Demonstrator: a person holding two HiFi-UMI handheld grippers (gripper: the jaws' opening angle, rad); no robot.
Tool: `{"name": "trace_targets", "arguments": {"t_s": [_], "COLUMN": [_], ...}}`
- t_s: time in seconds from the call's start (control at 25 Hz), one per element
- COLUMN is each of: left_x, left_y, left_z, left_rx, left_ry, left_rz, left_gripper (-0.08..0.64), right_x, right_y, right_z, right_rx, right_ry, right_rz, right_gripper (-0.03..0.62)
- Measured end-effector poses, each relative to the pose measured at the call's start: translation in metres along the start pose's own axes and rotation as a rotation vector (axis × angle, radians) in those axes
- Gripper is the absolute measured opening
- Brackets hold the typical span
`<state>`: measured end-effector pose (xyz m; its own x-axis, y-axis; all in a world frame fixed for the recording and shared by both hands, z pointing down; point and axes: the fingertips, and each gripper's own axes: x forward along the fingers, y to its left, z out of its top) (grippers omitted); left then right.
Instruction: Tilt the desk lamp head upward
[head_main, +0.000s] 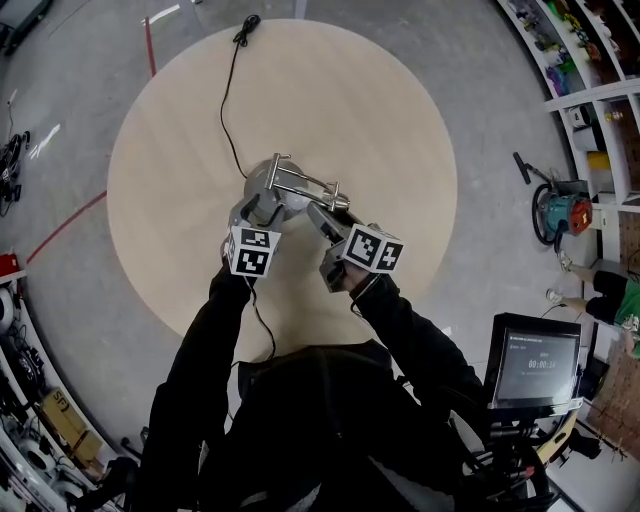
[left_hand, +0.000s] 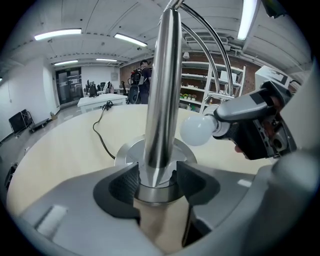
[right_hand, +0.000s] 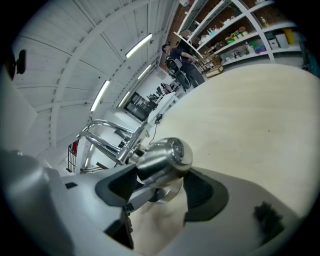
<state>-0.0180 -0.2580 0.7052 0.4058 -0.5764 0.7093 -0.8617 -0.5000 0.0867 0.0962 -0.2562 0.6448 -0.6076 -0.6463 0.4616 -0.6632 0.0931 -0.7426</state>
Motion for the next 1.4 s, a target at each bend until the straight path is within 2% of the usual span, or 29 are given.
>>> {"name": "trace_targets", "arguments": {"t_s": [0.24,0.6,0.72,0.84,1.0,1.24,1.4], "left_x": [-0.011,0.013,0.013,0.003,-0.016,-0.022,-0.037], "left_y": [-0.001,-0.004,0.0,0.008,0.006,0.007,0.003], "left_z": [0.004,0.003,0.007,0.02,0.048,0.087,0.099], "left_rx": [0.006,0.009,0.032,0.055,0.076,0.104,0.124], "left_ry": [0.008,0.029,0.042,-0.019,-0.119,-0.202,-0.228], "left_rz": [-0.005,-0.004,0.025,0.065,0.059,0.064,0.073], "left_gripper": [0.245,0.247,0.255,0.255,0.255,0.255,0.255], "right_x": [-0.024,-0.04,-0.044,-0.045,-0.048,-0.044,-0.054], "right_y": [0.014,0.0,-0.004,-0.007,-0.009,-0.015,-0.006], "right_z": [0.016,0.04,0.049,0.055,0.06,0.071,0.07], "right_rx": [-0.072,-0.168,-0.184,-0.198,-0.212,-0.258,-0.285], "right_ry": [-0.031,-0.078,-0.091,-0.1,-0.114,-0.114,-0.105], "right_rz": [-0.045,-0.126,-0.137,-0.142,-0.162,-0.178,-0.192], "right_gripper": [0.305,0.304,0.304,0.302,0.301,0.298,0.296]}}
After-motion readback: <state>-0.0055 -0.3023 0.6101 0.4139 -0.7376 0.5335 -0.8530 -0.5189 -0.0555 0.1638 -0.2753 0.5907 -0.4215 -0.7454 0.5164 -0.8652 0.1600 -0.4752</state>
